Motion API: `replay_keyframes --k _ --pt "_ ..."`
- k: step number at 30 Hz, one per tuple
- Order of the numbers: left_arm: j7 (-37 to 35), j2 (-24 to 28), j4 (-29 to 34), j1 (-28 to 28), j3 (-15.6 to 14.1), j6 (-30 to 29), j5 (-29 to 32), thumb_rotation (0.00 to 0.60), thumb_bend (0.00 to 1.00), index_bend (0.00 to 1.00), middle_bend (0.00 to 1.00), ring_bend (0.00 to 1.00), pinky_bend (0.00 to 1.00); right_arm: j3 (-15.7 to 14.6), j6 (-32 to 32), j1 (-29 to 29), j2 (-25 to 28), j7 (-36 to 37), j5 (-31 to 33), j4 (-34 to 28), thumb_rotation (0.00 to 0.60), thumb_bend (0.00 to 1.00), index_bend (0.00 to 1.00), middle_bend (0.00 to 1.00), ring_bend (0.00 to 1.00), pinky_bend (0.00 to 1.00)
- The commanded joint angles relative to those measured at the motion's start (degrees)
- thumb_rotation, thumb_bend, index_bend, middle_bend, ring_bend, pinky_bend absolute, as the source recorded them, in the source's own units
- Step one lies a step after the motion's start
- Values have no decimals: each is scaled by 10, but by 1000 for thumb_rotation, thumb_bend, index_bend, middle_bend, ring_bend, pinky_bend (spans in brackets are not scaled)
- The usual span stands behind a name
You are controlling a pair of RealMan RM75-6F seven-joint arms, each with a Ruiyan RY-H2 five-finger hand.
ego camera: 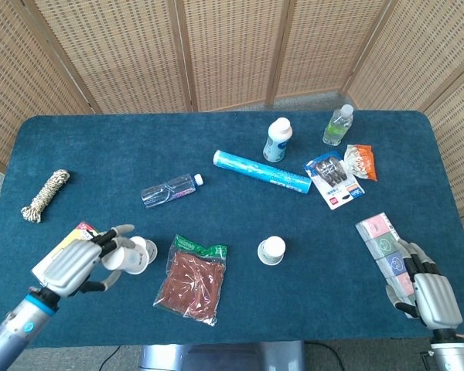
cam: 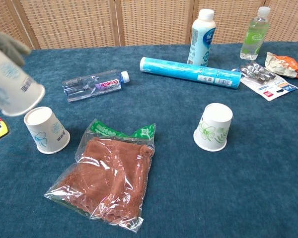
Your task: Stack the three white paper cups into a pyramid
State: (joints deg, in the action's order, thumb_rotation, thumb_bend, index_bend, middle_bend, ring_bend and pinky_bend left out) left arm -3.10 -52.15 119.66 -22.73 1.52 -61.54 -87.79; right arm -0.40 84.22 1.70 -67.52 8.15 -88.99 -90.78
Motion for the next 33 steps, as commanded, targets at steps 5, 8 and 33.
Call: replay_keyframes --k 5,8,33 --pt "59 -61 -24 -89 69 74 131 600 496 321 142 232 518 -3 1 -4 5 13 0 0 600 412 30 82 0 176" --pt "100 -97 -46 -126 85 97 188 600 495 322 138 222 507 -3 4 -5 8 15 -2 -1 600 412 29 82 0 176" --pt "235 -333 -224 -308 103 146 400 600 495 315 111 194 434 -3 15 -21 12 42 10 20 600 413 17 82 0 176"
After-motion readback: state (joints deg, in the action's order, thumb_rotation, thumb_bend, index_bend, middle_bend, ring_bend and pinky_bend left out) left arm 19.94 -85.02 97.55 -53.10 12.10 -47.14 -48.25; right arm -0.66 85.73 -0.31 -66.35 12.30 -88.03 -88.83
